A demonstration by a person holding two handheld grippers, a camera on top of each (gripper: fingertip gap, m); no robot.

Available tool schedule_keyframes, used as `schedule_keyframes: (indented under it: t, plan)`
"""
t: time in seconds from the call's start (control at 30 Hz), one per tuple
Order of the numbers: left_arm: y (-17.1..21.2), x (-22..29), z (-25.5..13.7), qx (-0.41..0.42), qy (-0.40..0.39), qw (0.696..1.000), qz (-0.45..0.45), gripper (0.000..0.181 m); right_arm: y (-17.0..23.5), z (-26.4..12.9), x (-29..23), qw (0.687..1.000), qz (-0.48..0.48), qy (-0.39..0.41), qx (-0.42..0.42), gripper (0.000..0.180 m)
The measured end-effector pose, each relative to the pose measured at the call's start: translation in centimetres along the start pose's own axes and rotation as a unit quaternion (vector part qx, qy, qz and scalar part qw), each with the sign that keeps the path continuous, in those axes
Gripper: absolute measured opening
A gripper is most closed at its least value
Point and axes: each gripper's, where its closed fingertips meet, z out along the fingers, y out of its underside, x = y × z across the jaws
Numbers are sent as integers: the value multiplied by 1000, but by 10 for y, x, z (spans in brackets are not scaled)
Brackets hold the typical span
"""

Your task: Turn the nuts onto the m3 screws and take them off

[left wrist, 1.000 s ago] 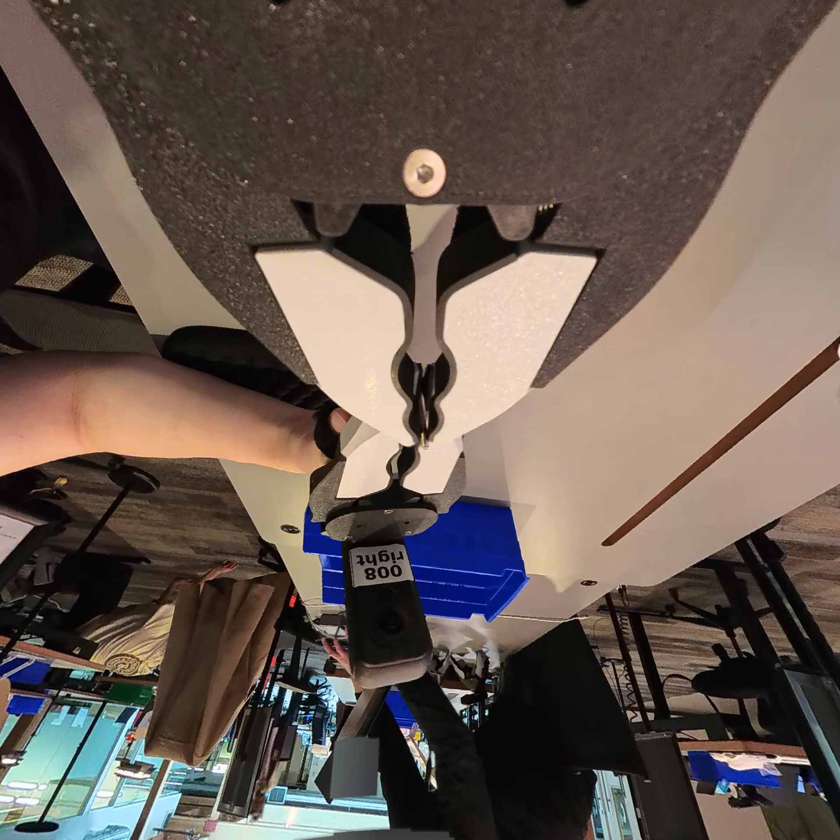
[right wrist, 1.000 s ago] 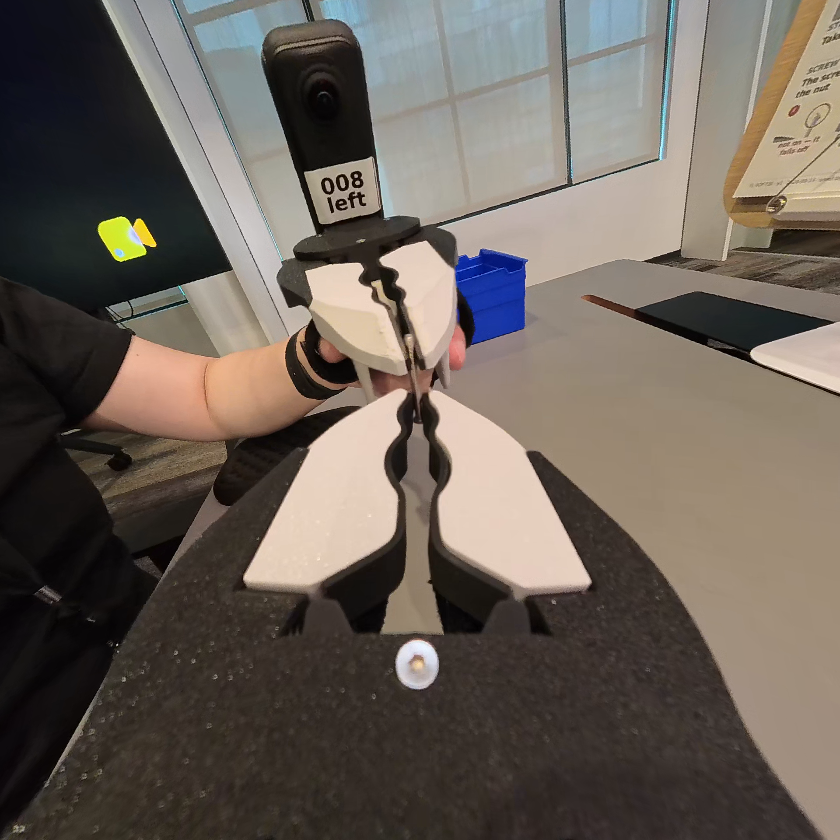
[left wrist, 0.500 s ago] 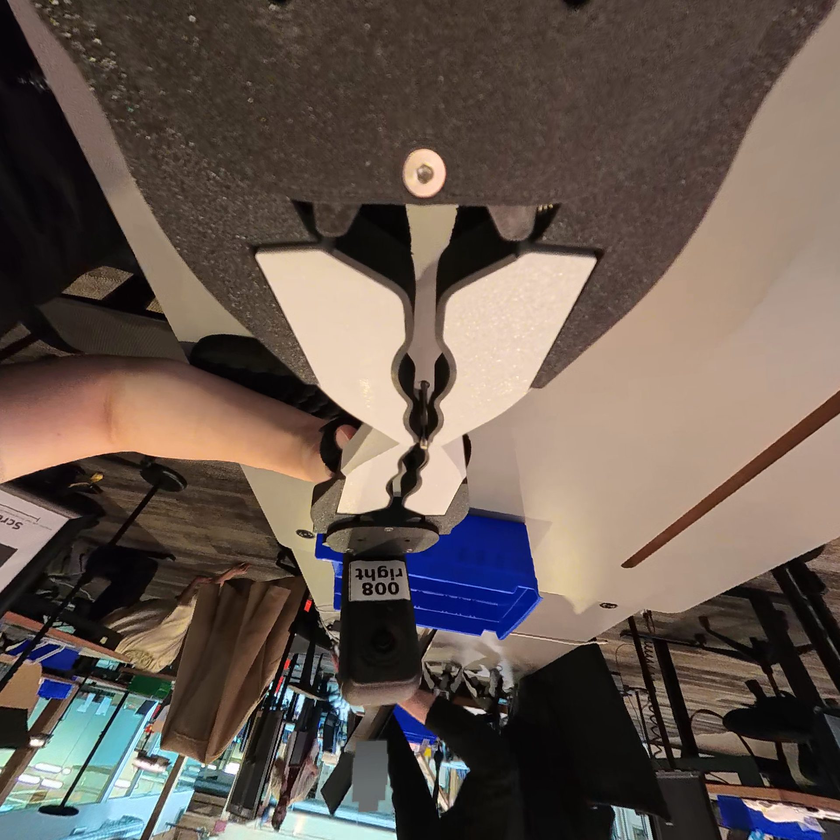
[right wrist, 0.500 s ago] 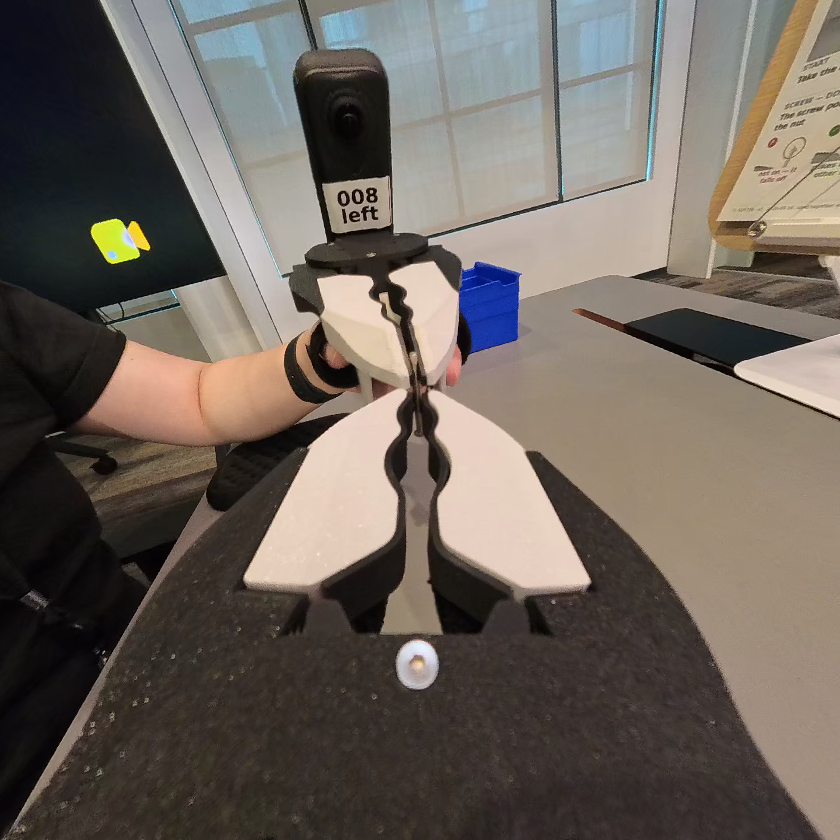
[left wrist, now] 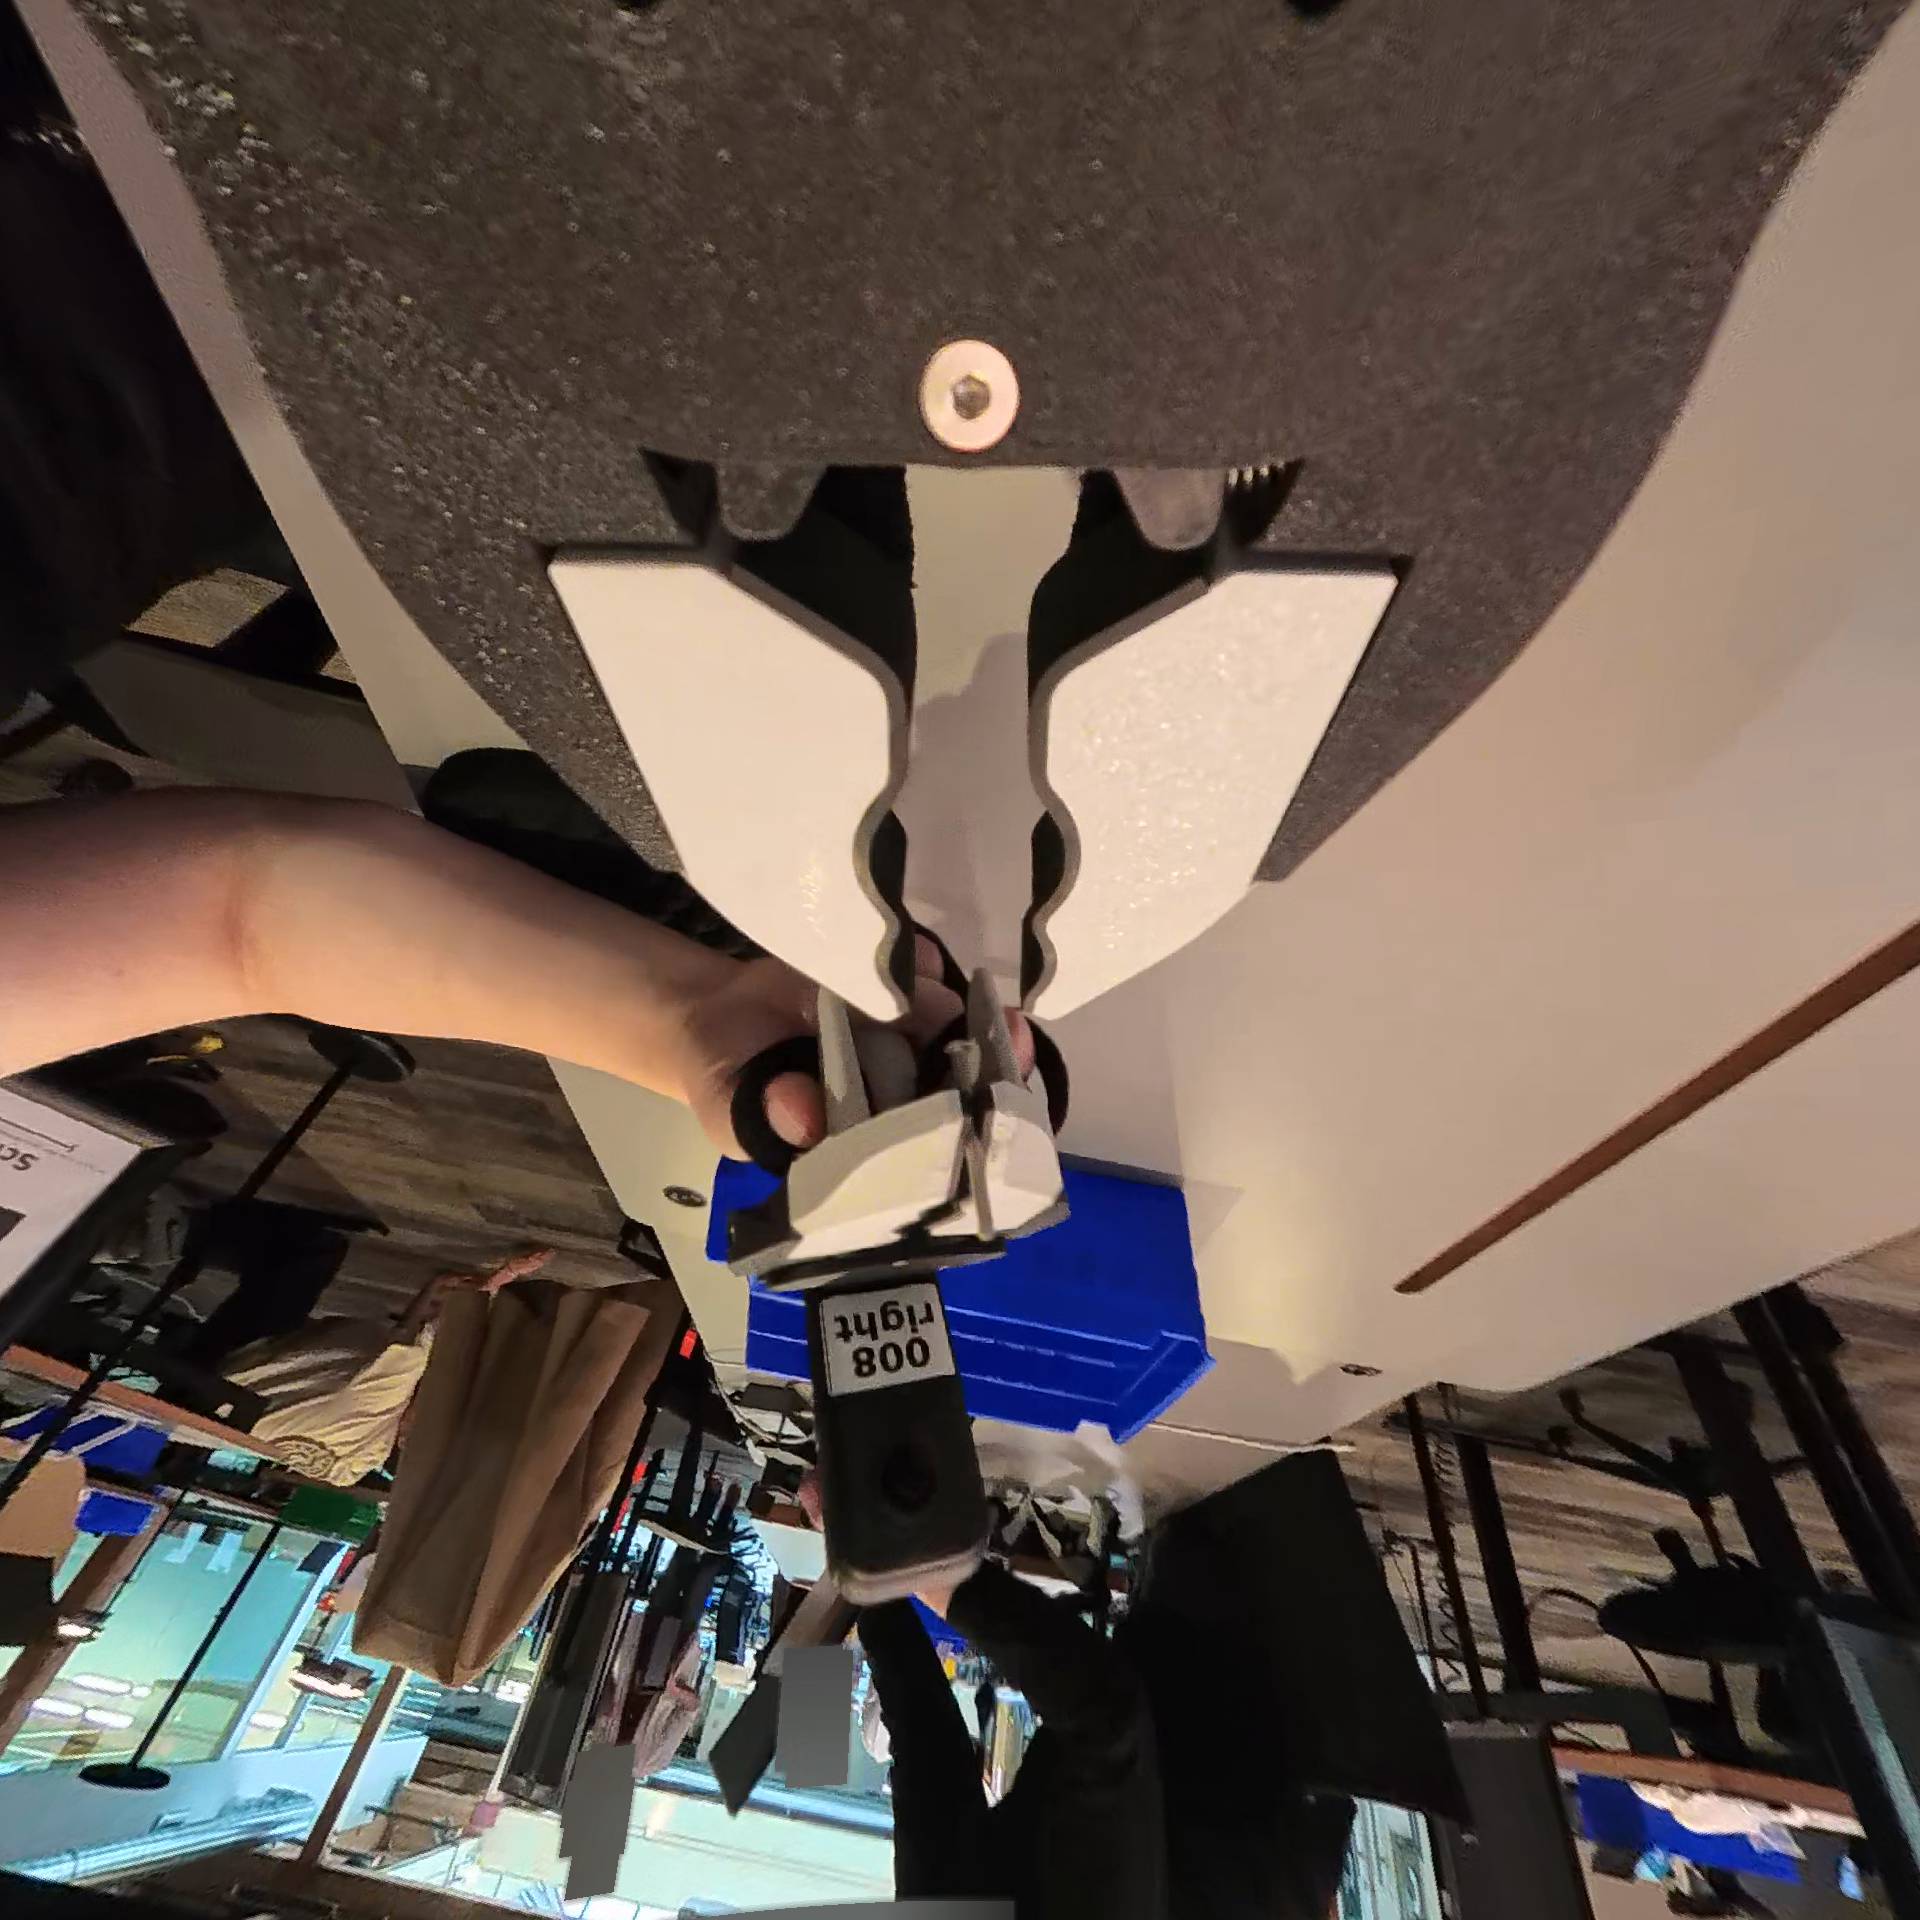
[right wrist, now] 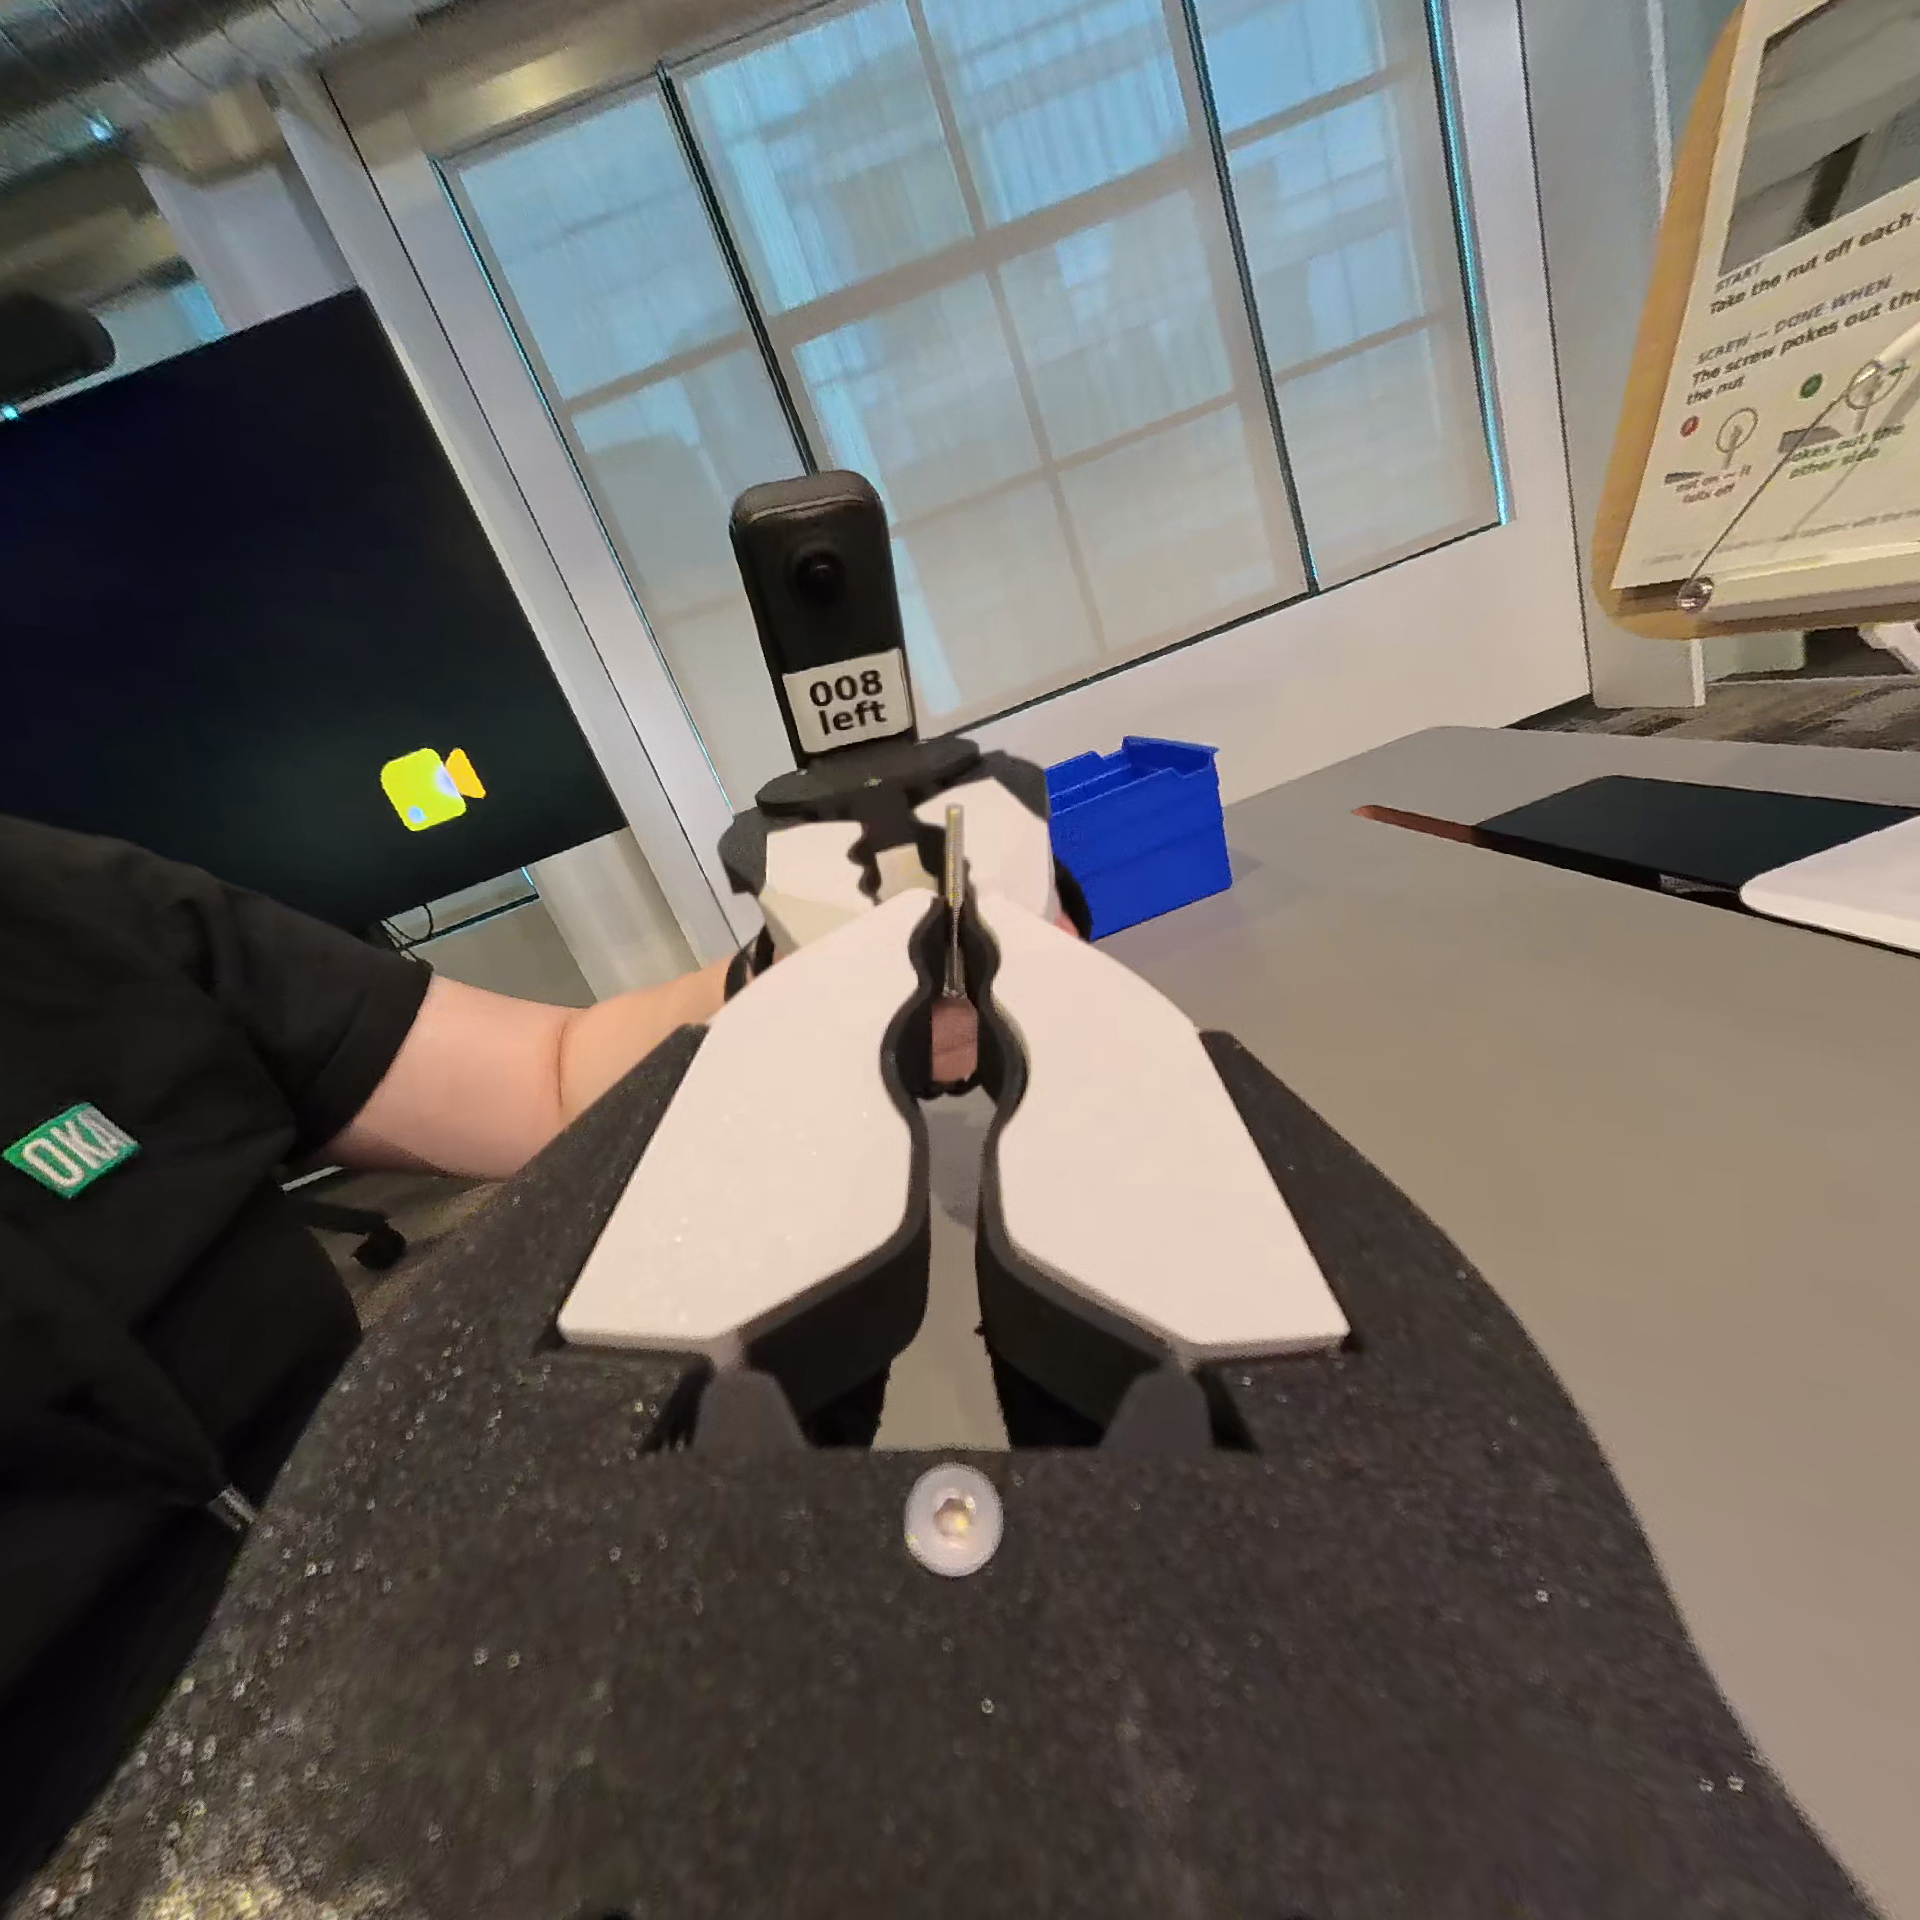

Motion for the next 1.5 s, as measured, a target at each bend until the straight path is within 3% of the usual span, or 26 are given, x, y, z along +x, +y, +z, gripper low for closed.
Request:
schedule_keyframes:
  t: [0.23,0.4,1.5]
  plan:
    - [-4,4,15,16,13,1000,-21,17,2,2,-3,1000,-8,-5,-5,2]
    - [-3,4,15,22,16,999,-31,5,3,1,-3,1000,-8,-6,-9,2]
    - [-11,12,15,59,42,995,-64,4,-7,1,-12,999,-18,-22,19,2]
